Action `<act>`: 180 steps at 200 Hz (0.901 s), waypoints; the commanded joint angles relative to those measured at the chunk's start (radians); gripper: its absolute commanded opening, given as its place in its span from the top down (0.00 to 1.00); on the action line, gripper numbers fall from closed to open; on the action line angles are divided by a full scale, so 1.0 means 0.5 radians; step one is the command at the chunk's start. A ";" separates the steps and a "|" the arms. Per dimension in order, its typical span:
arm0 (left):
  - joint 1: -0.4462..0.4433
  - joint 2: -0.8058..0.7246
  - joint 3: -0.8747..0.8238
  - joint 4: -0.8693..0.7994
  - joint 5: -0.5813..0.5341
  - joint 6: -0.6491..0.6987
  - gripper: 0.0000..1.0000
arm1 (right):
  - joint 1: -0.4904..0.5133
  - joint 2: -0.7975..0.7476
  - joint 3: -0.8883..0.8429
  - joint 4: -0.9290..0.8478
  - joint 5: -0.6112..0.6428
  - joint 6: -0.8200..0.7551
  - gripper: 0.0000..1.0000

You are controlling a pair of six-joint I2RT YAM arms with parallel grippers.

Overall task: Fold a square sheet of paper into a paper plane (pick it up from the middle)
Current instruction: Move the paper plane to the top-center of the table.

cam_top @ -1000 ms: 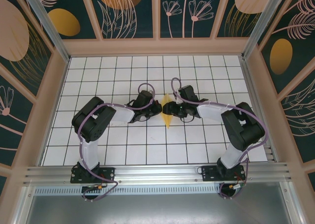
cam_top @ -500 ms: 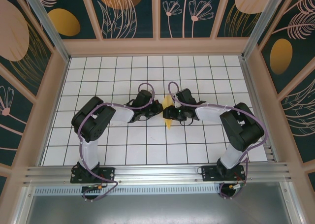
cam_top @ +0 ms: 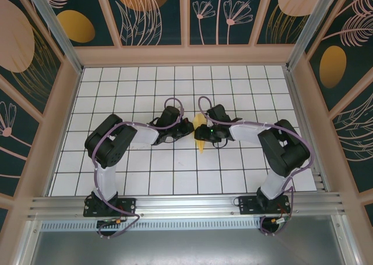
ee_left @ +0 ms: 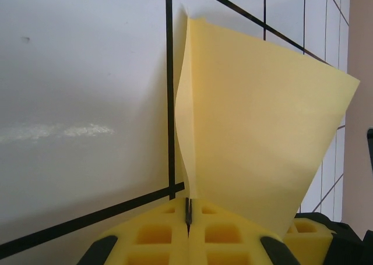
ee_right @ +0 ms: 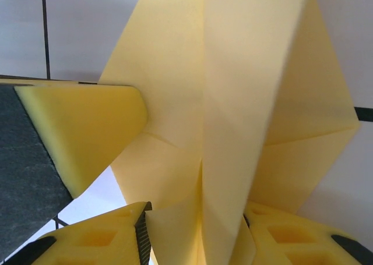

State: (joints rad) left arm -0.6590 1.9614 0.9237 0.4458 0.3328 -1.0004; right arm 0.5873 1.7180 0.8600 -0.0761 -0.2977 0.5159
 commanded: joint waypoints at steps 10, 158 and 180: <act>0.013 -0.052 0.002 0.009 0.003 -0.009 1.00 | 0.015 0.027 0.047 -0.090 0.102 0.047 0.60; 0.016 -0.053 0.040 -0.065 -0.011 0.014 0.96 | 0.018 0.055 0.123 -0.187 0.203 0.093 0.92; 0.021 -0.139 0.071 -0.169 -0.074 0.050 0.79 | 0.011 0.047 0.197 -0.327 0.350 0.041 0.95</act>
State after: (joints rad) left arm -0.6579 1.9587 0.9257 0.4271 0.3286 -0.9981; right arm 0.5892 1.7290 0.9031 -0.1478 -0.2150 0.5564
